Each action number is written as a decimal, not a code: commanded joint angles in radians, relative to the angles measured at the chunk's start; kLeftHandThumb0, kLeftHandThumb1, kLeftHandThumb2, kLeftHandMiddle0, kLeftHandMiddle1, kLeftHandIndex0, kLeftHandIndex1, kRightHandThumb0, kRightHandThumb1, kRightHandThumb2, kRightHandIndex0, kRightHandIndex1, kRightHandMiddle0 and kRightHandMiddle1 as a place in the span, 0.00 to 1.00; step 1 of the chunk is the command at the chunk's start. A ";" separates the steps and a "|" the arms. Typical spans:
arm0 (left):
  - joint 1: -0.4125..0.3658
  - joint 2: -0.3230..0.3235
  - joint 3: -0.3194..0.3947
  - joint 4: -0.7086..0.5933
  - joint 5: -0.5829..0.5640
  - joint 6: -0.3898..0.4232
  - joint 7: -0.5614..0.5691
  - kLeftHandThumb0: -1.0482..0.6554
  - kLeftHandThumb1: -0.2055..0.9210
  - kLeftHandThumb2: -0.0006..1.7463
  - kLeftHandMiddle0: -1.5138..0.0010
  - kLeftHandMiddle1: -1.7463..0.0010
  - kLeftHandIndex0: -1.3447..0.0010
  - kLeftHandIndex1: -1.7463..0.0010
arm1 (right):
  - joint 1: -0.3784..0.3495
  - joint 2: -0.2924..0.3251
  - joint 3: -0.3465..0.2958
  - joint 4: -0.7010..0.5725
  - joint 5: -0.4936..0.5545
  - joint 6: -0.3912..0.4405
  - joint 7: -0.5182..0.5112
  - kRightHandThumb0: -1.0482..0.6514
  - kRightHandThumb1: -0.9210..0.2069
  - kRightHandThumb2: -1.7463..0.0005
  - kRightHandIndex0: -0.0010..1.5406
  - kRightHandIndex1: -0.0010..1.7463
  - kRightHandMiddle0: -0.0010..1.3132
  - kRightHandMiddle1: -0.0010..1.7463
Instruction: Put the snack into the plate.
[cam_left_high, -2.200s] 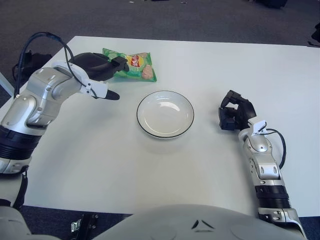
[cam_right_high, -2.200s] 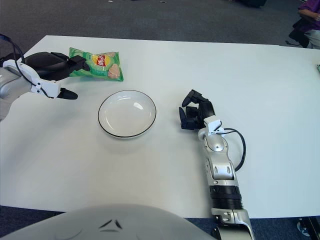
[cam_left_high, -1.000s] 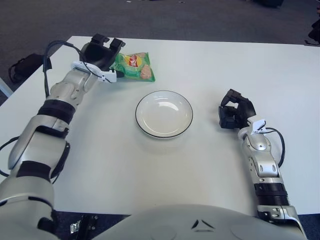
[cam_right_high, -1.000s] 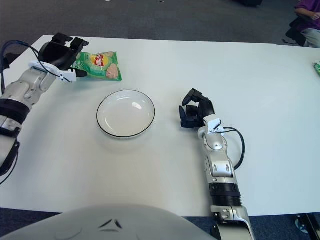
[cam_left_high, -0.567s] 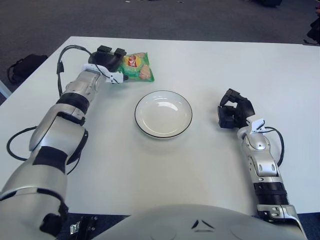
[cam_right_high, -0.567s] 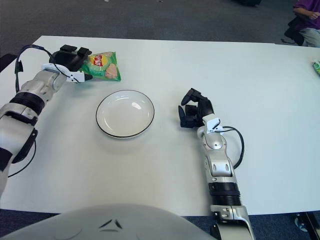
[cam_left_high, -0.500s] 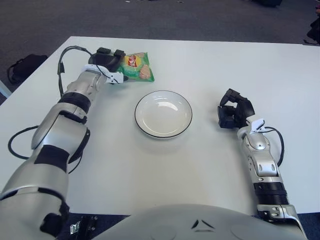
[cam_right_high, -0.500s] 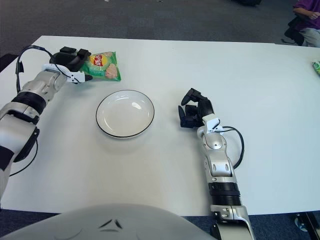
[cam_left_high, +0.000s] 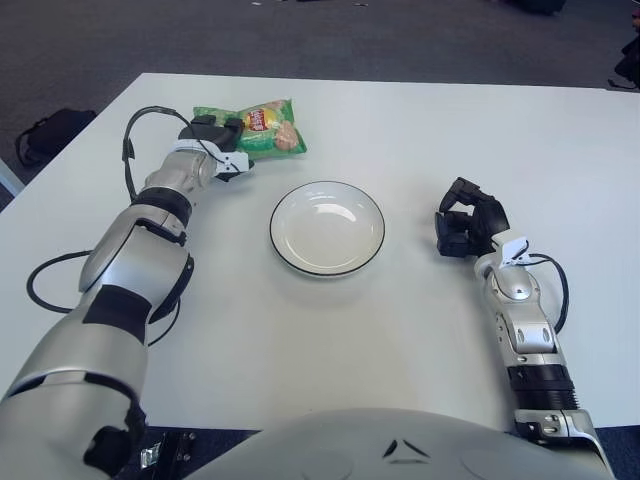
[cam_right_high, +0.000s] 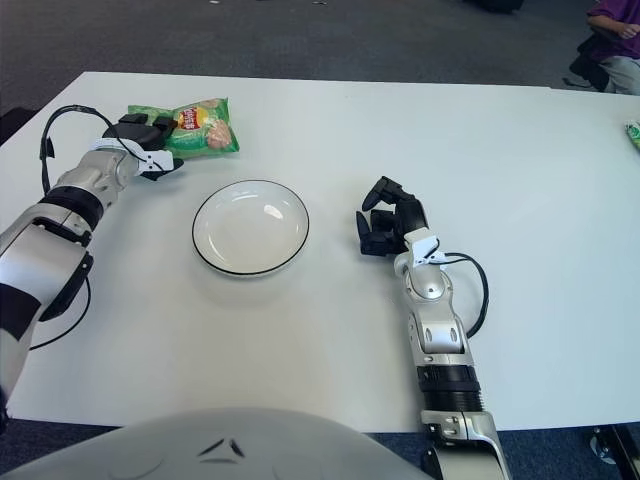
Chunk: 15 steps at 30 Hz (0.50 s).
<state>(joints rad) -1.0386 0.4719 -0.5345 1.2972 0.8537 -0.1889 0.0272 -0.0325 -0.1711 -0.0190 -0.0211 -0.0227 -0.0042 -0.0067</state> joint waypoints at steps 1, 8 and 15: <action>0.024 0.031 -0.018 0.001 -0.011 -0.054 -0.080 0.04 1.00 0.62 0.88 0.91 1.00 0.76 | 0.048 0.025 0.014 0.040 -0.008 0.040 0.004 0.33 0.56 0.23 0.83 1.00 0.49 1.00; 0.046 0.147 -0.015 -0.125 -0.062 -0.198 -0.236 0.03 1.00 0.60 0.86 0.91 1.00 0.72 | 0.054 0.023 0.015 0.021 -0.006 0.049 0.007 0.33 0.56 0.23 0.83 1.00 0.49 1.00; 0.175 0.291 0.031 -0.488 -0.144 -0.263 -0.420 0.04 1.00 0.58 0.83 0.90 1.00 0.63 | 0.063 0.020 0.016 -0.004 -0.012 0.058 0.003 0.33 0.56 0.23 0.83 1.00 0.49 1.00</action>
<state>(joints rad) -0.9531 0.7032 -0.5210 0.9717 0.7484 -0.4284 -0.3007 -0.0231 -0.1710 -0.0155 -0.0616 -0.0227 0.0156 -0.0080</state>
